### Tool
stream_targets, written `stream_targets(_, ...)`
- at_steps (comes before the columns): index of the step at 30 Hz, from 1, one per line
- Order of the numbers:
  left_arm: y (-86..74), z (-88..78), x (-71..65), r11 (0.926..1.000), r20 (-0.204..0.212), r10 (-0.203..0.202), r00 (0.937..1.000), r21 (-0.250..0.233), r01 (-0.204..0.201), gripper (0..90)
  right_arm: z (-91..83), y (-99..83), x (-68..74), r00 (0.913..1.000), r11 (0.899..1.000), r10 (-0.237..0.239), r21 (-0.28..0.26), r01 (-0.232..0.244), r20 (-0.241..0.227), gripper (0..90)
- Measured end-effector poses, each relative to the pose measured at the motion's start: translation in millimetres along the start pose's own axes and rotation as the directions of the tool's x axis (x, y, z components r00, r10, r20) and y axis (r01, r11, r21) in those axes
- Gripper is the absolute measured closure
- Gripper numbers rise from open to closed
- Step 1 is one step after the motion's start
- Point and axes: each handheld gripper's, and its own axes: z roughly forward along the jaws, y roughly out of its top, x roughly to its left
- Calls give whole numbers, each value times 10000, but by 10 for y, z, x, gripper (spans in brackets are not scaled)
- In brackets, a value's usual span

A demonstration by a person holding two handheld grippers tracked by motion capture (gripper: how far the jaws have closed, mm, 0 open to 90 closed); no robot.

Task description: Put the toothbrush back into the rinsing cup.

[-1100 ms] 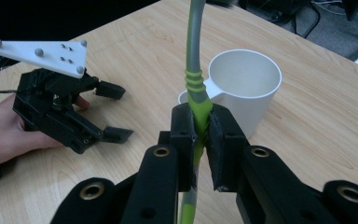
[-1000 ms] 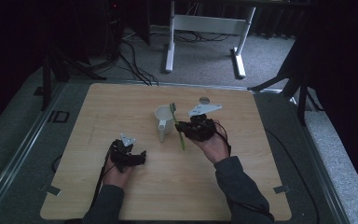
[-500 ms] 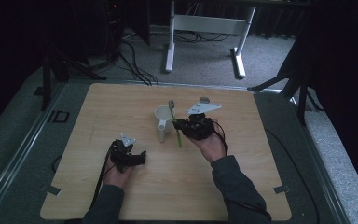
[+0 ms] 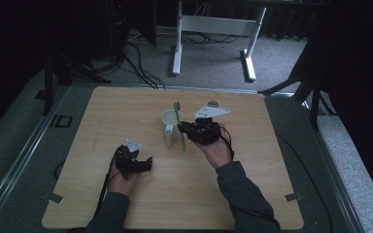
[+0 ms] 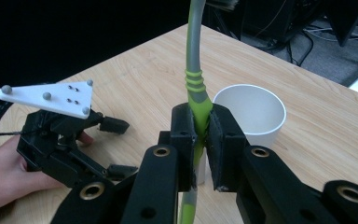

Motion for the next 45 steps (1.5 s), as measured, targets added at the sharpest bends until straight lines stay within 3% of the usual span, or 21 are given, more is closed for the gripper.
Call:
stream_targets(29,0,0,0,10000,-3,5,10000,2,-5,146,31,57,14,9997,9927,246,-1185,-242,17,813)
stream_targets(45,0,0,-1,10000,-6,-5,10000,-9,5,146,54,108,-8,9989,9875,439,-1523,-408,174,814)
